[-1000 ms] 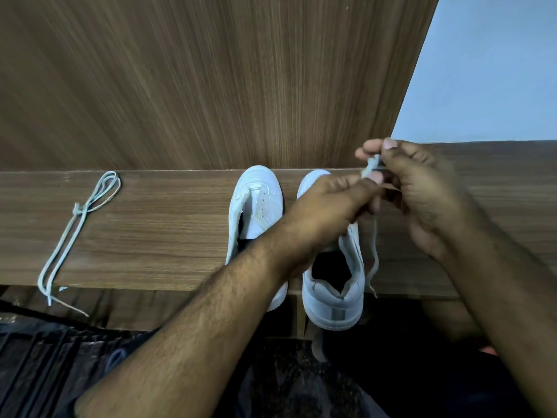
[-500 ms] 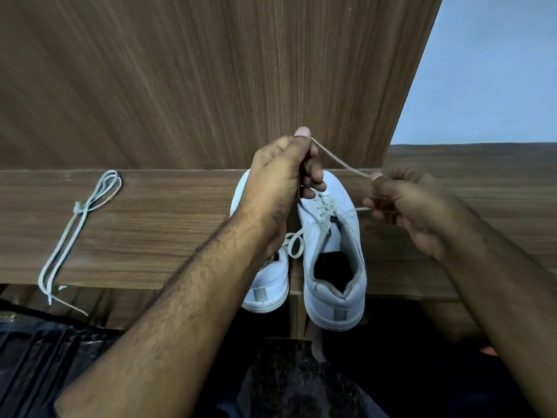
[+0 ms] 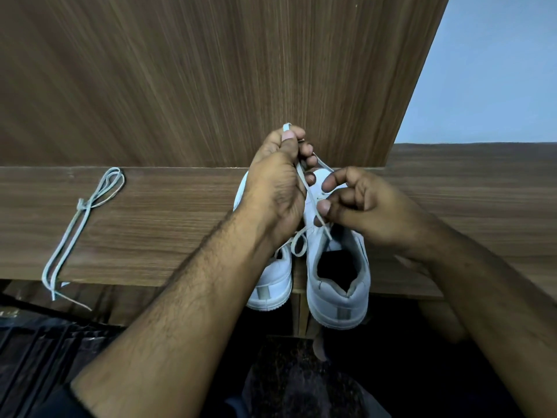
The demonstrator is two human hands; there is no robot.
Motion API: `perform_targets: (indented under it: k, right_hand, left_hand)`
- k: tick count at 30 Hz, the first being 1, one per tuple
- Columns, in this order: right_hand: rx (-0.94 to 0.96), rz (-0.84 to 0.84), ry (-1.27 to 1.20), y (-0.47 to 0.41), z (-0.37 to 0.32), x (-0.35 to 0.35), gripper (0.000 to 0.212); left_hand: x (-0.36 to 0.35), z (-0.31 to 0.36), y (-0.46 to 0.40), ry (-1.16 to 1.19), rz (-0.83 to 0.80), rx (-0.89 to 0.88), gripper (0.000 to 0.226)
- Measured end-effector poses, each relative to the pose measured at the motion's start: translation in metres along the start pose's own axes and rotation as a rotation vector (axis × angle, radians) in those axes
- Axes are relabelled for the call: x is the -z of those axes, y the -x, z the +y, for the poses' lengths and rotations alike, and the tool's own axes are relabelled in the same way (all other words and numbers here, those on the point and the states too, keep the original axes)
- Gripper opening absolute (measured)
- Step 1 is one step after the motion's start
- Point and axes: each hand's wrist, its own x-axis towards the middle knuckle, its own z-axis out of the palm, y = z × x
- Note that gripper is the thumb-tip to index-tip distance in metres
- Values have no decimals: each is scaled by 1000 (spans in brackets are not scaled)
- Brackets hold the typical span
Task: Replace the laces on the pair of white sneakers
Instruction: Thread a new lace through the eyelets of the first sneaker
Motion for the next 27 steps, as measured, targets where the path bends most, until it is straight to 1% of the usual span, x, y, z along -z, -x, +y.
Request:
perform_targets:
  k: [3, 5, 7, 11, 13, 15, 16, 17, 18, 19, 20, 21, 23, 24, 25, 26, 27]
  right_hand:
    - [46, -3, -111, -1, -2, 1, 19]
    - [81, -40, -128, -1, -2, -1, 19]
    - [121, -84, -77, -1, -3, -2, 20]
    - [198, -158, 126, 0, -1, 1, 29]
    - [239, -125, 230, 0, -2, 3, 29]
    - [287, -21, 298, -1, -3, 3, 22]
    - [308, 38, 317, -1, -4, 4, 16]
    - [329, 107, 353, -1, -4, 6, 11]
    - [347, 191, 409, -2, -2, 8, 6]
    - [353, 289, 464, -3, 0, 12, 4]
    - [354, 402, 501, -4, 2, 15, 7]
    - [357, 519, 510, -5, 3, 19, 11]
    - [375, 732, 476, -3, -1, 25, 18]
    - [390, 802, 450, -1, -4, 28, 21]
    - [413, 824, 432, 1, -6, 30, 24]
    - [435, 792, 415, 2, -8, 32, 24]
    - [438, 714, 403, 3, -9, 32, 21]
  left_hand:
    - [0, 1, 0, 62, 17, 40, 25]
    - [-2, -1, 1, 74, 34, 64, 25]
    - [-4, -2, 2, 105, 65, 88, 25]
    - [-3, -3, -2, 120, 127, 104, 26]
    - [-4, -2, -3, 124, 139, 127, 26]
    - [-6, -1, -1, 127, 112, 167, 22]
    - [-6, -1, -1, 94, 89, 194, 25]
    - [-6, -2, 0, 11, 63, 214, 32]
    - [-5, -3, 1, -145, 34, 209, 40]
    - [-3, -5, 1, -349, -3, 170, 46]
    - [0, -8, 1, -550, -42, 102, 49]
    - [2, -10, 1, -697, -80, 28, 50]
    - [8, -9, 2, -814, -153, -37, 49]
    - [11, -8, 2, -845, -194, -53, 46]
    - [13, -7, 2, -883, -234, -77, 43]
    - [17, -8, 1, -936, -263, -110, 38]
    - [20, -8, -1, -992, -292, -139, 32]
